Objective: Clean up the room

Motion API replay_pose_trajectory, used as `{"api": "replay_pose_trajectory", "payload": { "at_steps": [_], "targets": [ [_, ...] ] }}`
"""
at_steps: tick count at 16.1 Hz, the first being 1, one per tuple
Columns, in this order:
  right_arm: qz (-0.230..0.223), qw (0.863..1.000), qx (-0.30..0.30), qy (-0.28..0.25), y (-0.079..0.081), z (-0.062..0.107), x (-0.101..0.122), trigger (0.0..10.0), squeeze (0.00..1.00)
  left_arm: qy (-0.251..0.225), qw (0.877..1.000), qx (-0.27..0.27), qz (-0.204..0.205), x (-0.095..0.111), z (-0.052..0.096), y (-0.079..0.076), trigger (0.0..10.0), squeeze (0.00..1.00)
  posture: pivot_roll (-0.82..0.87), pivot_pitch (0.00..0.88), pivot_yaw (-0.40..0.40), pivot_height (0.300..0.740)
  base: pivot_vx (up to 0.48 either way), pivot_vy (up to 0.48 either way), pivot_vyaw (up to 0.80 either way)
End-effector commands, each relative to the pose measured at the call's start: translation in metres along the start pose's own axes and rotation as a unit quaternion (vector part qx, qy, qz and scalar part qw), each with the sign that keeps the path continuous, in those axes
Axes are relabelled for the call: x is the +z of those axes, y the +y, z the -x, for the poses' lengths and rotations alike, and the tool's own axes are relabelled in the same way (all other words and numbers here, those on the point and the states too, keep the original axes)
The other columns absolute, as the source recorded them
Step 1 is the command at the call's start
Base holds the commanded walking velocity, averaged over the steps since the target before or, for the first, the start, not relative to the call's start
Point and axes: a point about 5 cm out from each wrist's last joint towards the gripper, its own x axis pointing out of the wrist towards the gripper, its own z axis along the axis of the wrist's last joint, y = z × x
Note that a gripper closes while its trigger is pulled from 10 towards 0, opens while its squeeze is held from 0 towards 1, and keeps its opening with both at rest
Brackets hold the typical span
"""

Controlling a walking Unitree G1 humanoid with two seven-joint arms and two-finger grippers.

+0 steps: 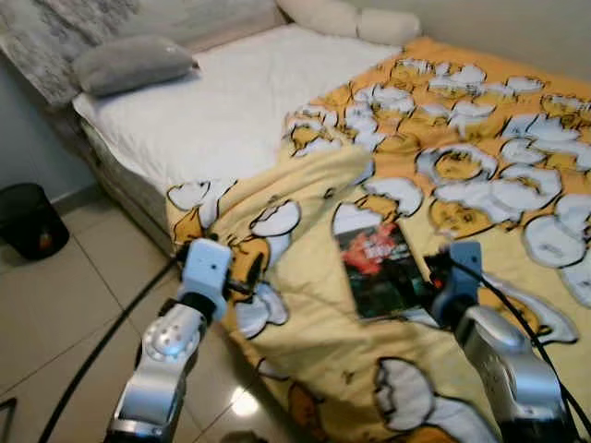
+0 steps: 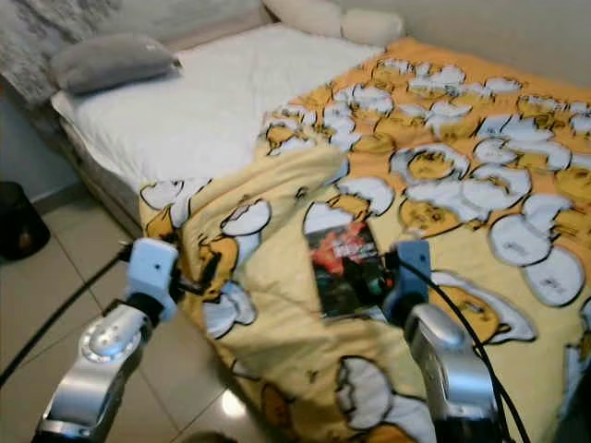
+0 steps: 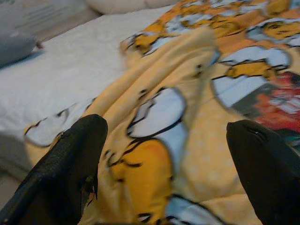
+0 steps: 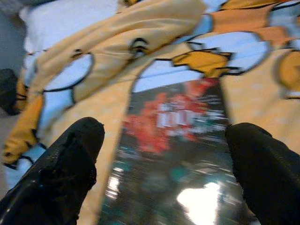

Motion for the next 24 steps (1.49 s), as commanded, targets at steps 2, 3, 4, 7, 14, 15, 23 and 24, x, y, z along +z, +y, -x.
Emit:
{"api": "replay_pose_trajectory", "payload": {
  "at_steps": [2,3,4,7,14,15,23,24],
  "targets": [
    [0.002,1.000,-0.003,-0.004,0.006,0.001,0.001,10.0,0.00,0.009,1.000,-0.013,-0.027,-0.002,0.001,0.003,10.0,0.14,-0.06,0.000,0.041,0.740,0.000,0.000,0.00],
    [0.007,1.000,0.003,0.003,0.011,0.002,-0.002,10.0,0.00,0.013,0.999,-0.019,-0.030,-0.003,0.003,0.002,10.0,0.14,-0.06,0.000,0.044,0.740,0.000,0.000,0.00],
    [0.008,1.000,0.003,0.004,0.012,0.002,-0.003,10.0,0.00,0.015,0.999,-0.021,-0.028,-0.004,0.003,0.002,10.0,0.14,-0.05,0.000,0.047,0.740,0.000,0.000,0.00],
    [-0.005,1.000,-0.010,0.007,0.012,0.000,-0.005,10.0,0.00,0.015,0.999,-0.028,-0.033,-0.004,0.002,0.001,10.0,0.14,-0.03,0.000,0.018,0.740,0.000,0.000,0.00],
    [-0.073,0.990,-0.120,0.031,-0.019,-0.020,-0.007,10.0,1.00,0.020,0.986,-0.159,-0.035,-0.008,0.004,-0.014,10.0,0.14,-0.04,0.000,0.012,0.740,0.000,0.000,0.00],
    [-0.083,0.989,-0.119,0.035,-0.021,-0.024,-0.008,10.0,1.00,0.022,0.984,-0.172,-0.039,-0.009,0.004,-0.014,10.0,0.14,-0.04,0.000,0.012,0.740,0.000,0.000,0.00],
    [-0.150,0.971,-0.169,0.084,-0.052,-0.035,-0.022,10.0,0.00,0.056,0.962,-0.264,-0.052,-0.010,0.016,-0.008,10.0,0.14,-0.02,0.000,0.026,0.740,0.000,0.000,0.00],
    [-0.149,0.970,-0.167,0.091,-0.054,-0.035,-0.024,10.0,0.00,0.056,0.961,-0.265,-0.051,-0.010,0.016,-0.007,10.0,0.14,-0.02,0.000,0.027,0.740,0.000,0.000,0.00]
  ]
}}
